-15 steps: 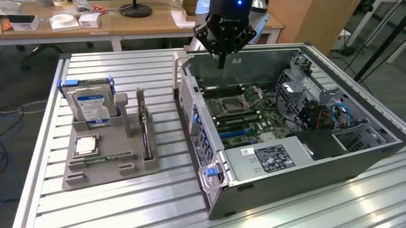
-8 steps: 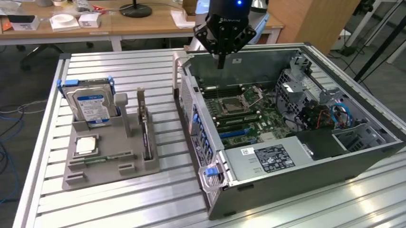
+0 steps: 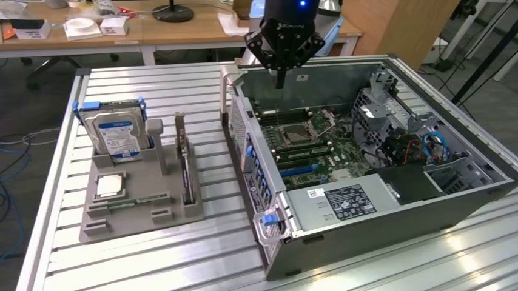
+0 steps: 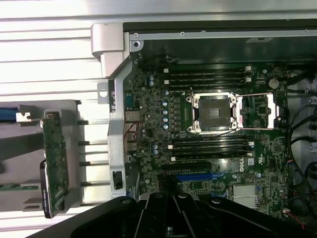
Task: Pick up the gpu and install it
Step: 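Reach for the gpu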
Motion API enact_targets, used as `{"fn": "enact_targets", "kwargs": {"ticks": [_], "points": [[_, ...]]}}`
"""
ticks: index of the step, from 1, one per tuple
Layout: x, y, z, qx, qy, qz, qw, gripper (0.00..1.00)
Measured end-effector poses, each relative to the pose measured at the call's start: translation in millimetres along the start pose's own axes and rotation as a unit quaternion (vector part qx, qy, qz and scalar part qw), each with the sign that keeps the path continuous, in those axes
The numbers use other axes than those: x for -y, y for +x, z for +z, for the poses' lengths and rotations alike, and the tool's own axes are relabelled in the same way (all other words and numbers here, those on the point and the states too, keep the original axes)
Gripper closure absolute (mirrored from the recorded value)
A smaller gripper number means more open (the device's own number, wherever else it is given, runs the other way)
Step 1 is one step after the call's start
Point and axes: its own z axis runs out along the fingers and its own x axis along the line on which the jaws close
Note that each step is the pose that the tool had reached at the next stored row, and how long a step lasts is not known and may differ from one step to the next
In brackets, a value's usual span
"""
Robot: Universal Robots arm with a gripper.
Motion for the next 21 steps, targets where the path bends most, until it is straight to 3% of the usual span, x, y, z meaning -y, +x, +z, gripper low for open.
{"fn": "enact_targets", "kwargs": {"ticks": [21], "points": [[0.8,10.4,0.5,0.0,0.0,0.0,1.0,0.89]]}}
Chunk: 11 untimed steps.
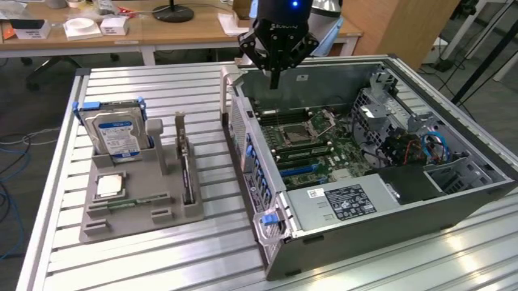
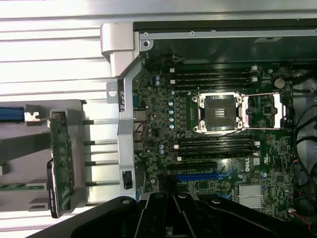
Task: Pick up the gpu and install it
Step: 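Reach for the gpu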
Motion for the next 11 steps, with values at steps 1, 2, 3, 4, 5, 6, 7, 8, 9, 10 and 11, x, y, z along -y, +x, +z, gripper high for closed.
{"fn": "enact_targets", "kwargs": {"ticks": [1,2,3,4,5,6,7,8,9,10,11], "points": [[0.0,0.4,0.0,0.0,0.0,0.0,1.0,0.89],[0.1,0.9,0.1,0.0,0.0,0.0,1.0,0.89],[0.1,1.4,0.1,0.0,0.0,0.0,1.0,0.89],[0.2,1.9,0.2,0.0,0.0,0.0,1.0,0.89],[0.2,2.3,0.2,0.0,0.0,0.0,1.0,0.89],[0.2,2.8,0.2,0.0,0.0,0.0,1.0,0.89],[0.3,3.2,0.3,0.0,-0.0001,0.0,1.0,0.89],[0.3,3.7,0.3,0.0,-0.0001,0.0,1.0,0.89],[0.3,4.2,0.4,0.0,0.0,0.0,1.0,0.89],[0.4,4.6,0.4,0.0,0.0,0.0,1.0,0.89],[0.4,5.1,0.4,0.0,0.0,0.0,1.0,0.89]]}}
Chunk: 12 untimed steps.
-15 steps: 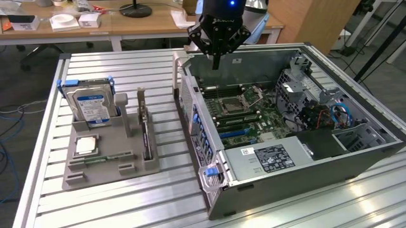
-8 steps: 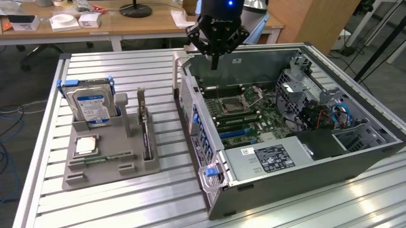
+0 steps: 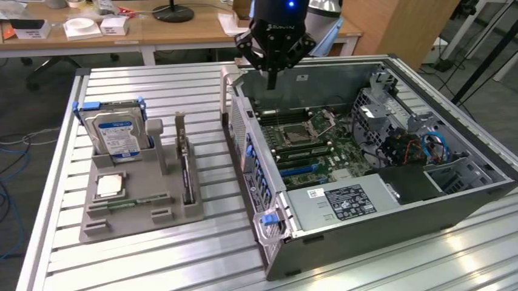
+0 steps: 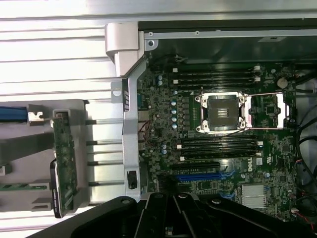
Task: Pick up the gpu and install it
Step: 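Reach for the gpu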
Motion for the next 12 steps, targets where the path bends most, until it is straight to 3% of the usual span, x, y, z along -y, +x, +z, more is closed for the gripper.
{"fn": "enact_targets", "kwargs": {"ticks": [12], "points": [[0.4,4.9,0.4,0.0,0.0,0.0,1.0,0.89]]}}
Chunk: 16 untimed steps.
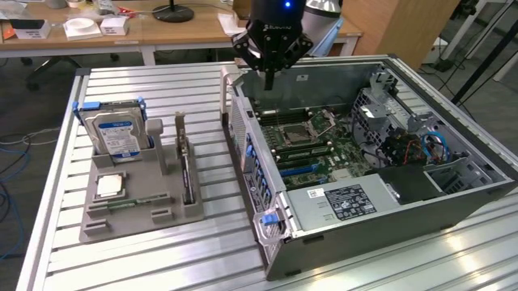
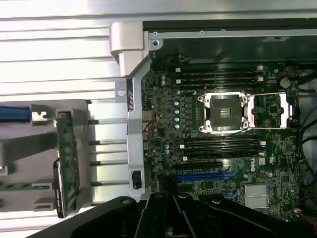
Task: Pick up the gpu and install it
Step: 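Reach for the gpu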
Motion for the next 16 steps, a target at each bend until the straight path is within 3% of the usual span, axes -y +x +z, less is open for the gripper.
{"fn": "enact_targets", "kwargs": {"ticks": [16], "points": [[0.6,7.0,0.7,0.0,0.0,0.0,1.0,0.89]]}}
